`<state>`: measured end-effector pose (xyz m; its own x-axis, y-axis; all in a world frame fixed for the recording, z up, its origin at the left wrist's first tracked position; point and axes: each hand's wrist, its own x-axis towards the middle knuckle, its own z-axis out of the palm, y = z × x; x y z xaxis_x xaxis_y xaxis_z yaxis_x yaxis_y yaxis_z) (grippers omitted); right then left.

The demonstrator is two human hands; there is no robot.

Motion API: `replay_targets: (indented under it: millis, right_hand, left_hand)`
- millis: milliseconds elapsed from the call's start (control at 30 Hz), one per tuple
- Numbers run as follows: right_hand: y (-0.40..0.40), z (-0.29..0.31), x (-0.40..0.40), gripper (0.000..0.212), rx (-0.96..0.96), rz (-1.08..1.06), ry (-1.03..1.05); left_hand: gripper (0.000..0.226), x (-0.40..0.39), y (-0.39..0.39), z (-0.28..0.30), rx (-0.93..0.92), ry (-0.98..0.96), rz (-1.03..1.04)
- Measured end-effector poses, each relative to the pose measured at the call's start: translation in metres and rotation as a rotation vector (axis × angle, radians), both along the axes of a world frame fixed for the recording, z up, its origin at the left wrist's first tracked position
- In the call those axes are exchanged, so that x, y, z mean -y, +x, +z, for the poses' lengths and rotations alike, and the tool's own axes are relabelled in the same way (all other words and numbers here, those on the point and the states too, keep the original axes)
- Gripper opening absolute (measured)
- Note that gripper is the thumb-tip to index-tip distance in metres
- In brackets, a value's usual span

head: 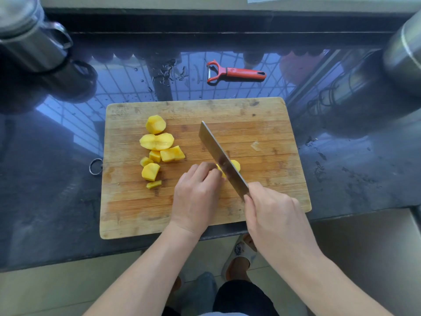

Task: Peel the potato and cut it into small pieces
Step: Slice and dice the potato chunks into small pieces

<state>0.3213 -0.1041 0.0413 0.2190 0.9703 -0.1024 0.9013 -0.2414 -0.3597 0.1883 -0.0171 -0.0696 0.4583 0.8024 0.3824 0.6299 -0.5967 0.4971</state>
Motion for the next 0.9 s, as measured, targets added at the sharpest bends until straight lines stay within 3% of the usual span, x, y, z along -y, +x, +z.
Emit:
replay_targets:
  millis: [500,767,900]
  right_hand:
    - [0.011,0.009,-0.003,0.022,0.091,0.072,-0.016]
    - [0.010,0.014,0.000,0.023,0.160,0.075,-0.083]
    - [0.006,0.012,-0.001,0.034,0.200,0.074,-0.174]
  left_hand:
    - [0.019,0.001,0.000,-0.003,0.036,0.029,-0.012]
    - [0.021,0.001,0.000,-0.002,0.020,0.021,-0.016]
    - [0.017,0.002,-0.001,0.000,0.012,0.003,-0.026]
